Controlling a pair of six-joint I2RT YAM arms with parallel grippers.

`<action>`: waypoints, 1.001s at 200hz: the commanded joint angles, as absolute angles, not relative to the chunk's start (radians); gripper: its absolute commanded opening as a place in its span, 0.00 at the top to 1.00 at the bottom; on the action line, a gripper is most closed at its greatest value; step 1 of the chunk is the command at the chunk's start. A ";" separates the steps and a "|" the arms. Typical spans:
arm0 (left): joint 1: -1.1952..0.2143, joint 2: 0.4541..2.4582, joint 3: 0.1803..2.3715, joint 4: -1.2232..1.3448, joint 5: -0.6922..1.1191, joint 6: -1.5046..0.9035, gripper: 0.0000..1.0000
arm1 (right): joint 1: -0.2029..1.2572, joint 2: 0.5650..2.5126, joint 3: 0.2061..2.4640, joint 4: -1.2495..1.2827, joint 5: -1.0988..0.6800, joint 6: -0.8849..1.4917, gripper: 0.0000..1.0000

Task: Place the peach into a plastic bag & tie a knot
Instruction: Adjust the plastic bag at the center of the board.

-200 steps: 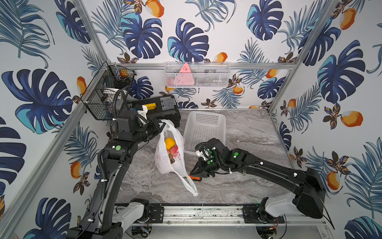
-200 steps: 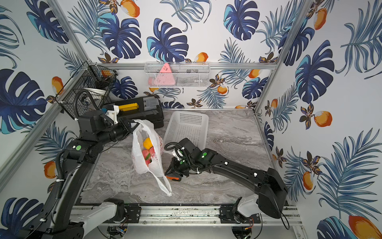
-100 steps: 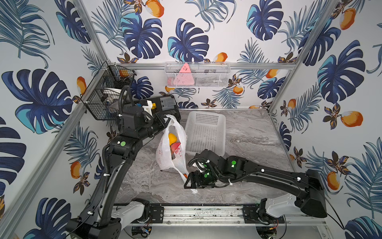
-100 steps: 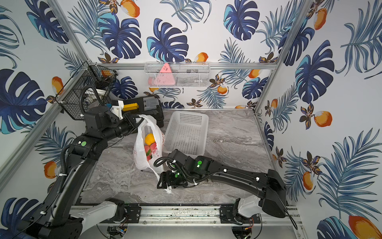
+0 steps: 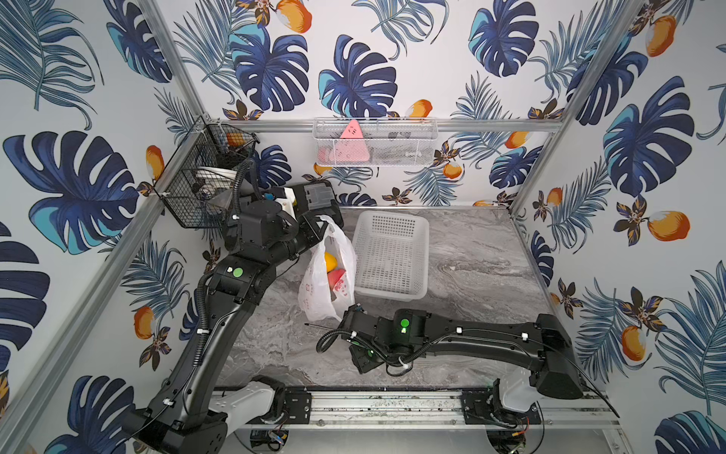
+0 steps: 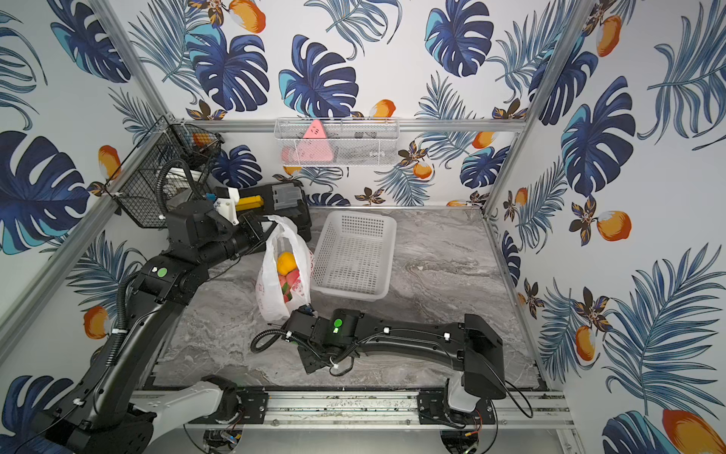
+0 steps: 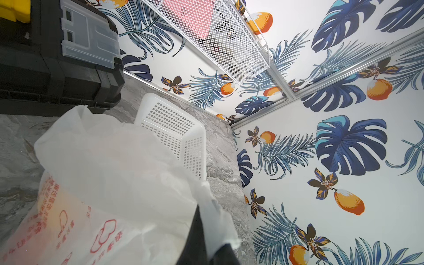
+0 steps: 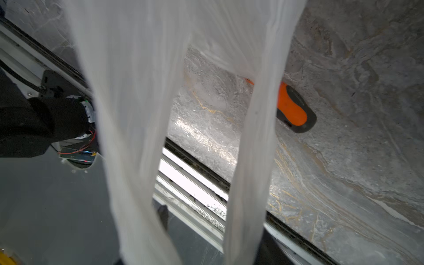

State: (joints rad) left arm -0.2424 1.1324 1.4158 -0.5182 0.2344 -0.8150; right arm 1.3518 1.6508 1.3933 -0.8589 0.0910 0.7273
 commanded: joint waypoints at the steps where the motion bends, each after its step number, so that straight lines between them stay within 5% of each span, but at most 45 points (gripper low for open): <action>1: -0.244 1.125 1.433 -0.514 0.224 -0.796 1.00 | 1.353 1.601 1.393 -0.893 0.166 0.684 0.75; 29: -0.243 1.101 1.448 -0.574 0.225 -0.778 1.00 | 1.339 1.464 1.382 -0.953 0.251 0.598 0.93; 71: -0.243 1.017 1.395 -0.635 0.266 -0.805 1.00 | 1.201 1.297 1.404 -1.157 0.421 0.511 0.95; 117: -0.291 0.889 1.059 -0.223 0.423 -1.120 1.00 | 0.845 1.187 1.497 -1.119 0.524 0.402 0.94; 172: -0.561 0.827 0.780 0.051 0.207 -1.247 1.00 | 0.736 1.220 1.473 -1.043 0.519 0.334 0.84; 200: -0.636 0.833 0.592 0.224 0.174 -1.253 1.00 | 0.679 1.229 1.376 -1.020 0.448 0.379 0.70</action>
State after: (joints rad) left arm -0.5980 0.8284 0.7063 -0.0032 0.2466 -1.2144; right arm 0.7101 1.2240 1.4254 -1.0538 0.4995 0.3553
